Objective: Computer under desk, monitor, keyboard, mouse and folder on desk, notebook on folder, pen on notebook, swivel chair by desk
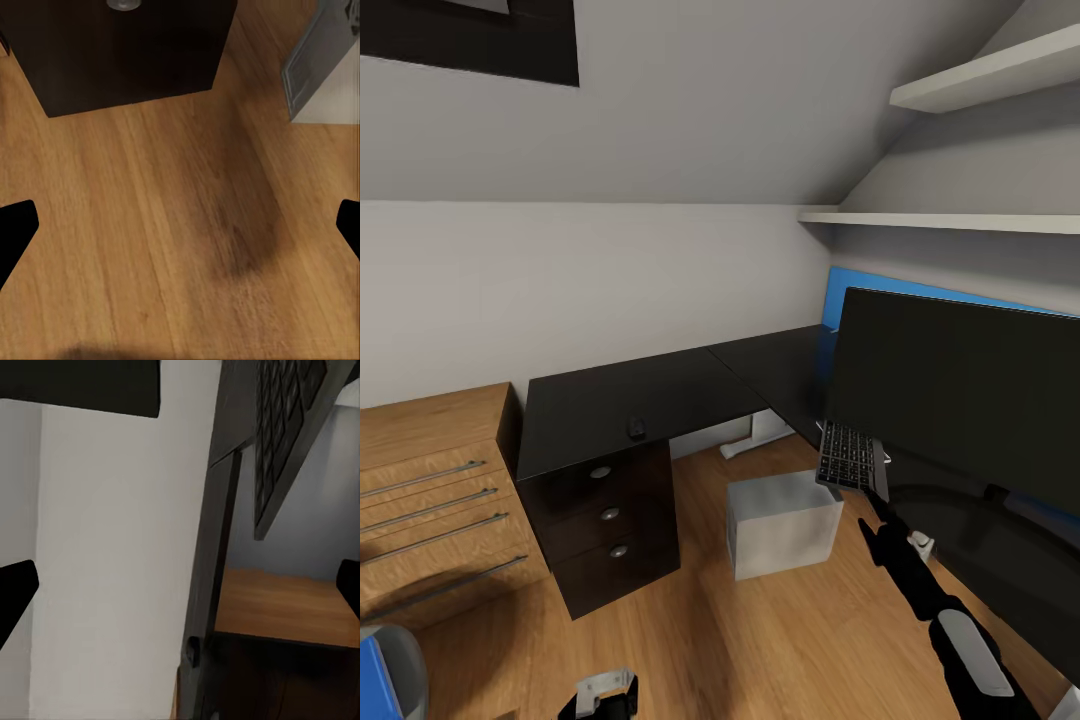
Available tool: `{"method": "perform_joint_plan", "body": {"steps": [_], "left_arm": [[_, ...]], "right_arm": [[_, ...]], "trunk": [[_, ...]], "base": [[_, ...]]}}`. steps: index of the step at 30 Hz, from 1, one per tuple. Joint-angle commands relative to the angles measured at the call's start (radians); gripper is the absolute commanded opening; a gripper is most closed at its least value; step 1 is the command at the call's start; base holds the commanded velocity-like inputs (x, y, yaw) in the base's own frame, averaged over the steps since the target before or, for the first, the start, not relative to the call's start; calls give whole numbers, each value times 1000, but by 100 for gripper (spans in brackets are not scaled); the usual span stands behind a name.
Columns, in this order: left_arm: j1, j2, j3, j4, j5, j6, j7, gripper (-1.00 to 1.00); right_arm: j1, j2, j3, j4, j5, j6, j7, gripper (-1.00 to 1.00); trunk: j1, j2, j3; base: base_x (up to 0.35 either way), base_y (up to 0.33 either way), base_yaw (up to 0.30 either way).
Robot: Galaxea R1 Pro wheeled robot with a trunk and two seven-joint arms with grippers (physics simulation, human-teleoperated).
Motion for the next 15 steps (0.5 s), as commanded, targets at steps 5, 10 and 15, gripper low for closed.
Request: {"method": "perform_joint_plan", "body": {"steps": [5, 10, 15], "left_arm": [[9, 5, -3, 25, 10, -11, 4, 100], [11, 8, -3, 53, 10, -13, 3, 100], [12, 8, -4, 80, 10, -15, 3, 100]], "right_arm": [[-1, 4, -2, -28, -9, 9, -1, 100], [-1, 4, -2, -35, -10, 10, -1, 100], [-1, 5, -2, -31, -10, 10, -1, 100]], "trunk": [[0, 0, -1], [0, 0, -1], [0, 0, -1]], "base": [[0, 0, 0], [0, 0, 0], [0, 0, 0]]}}
